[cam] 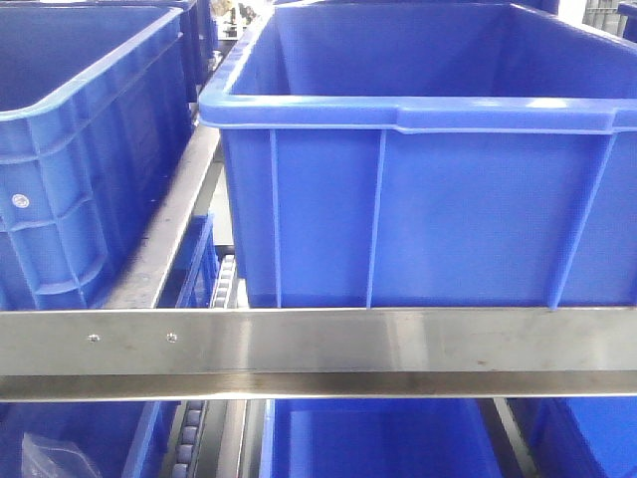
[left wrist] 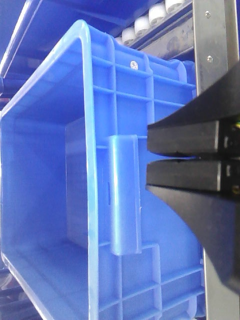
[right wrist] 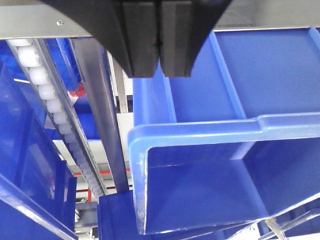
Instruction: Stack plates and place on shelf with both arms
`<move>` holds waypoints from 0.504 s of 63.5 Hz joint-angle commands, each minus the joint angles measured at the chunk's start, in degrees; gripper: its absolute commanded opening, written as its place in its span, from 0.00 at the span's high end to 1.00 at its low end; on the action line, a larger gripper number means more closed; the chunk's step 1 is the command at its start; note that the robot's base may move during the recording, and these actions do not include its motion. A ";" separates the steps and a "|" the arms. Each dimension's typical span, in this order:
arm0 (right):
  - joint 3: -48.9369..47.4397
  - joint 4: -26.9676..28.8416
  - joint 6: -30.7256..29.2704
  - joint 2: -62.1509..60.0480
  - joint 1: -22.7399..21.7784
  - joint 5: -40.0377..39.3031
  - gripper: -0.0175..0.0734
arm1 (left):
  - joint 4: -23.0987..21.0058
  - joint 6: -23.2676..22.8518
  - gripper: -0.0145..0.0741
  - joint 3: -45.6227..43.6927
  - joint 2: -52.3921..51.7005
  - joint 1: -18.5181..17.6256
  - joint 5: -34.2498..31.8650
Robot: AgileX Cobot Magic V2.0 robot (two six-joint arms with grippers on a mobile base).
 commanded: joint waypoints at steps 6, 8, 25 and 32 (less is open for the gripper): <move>-0.89 -0.57 -0.57 -1.28 -0.38 -4.32 0.75 | -0.43 -0.05 0.72 1.32 -1.00 -0.32 -4.93; -0.89 -0.57 -0.57 -1.28 -0.38 -4.37 0.75 | -0.43 -0.05 0.72 1.32 -1.00 -0.32 -4.93; -0.89 -5.38 2.23 -1.28 -0.38 -5.50 0.75 | -0.43 -0.05 0.72 1.32 -1.00 -0.32 -4.93; -0.89 -7.90 4.45 -1.28 -0.38 -5.73 0.75 | -0.43 -0.05 0.72 1.32 -1.00 -0.32 -4.93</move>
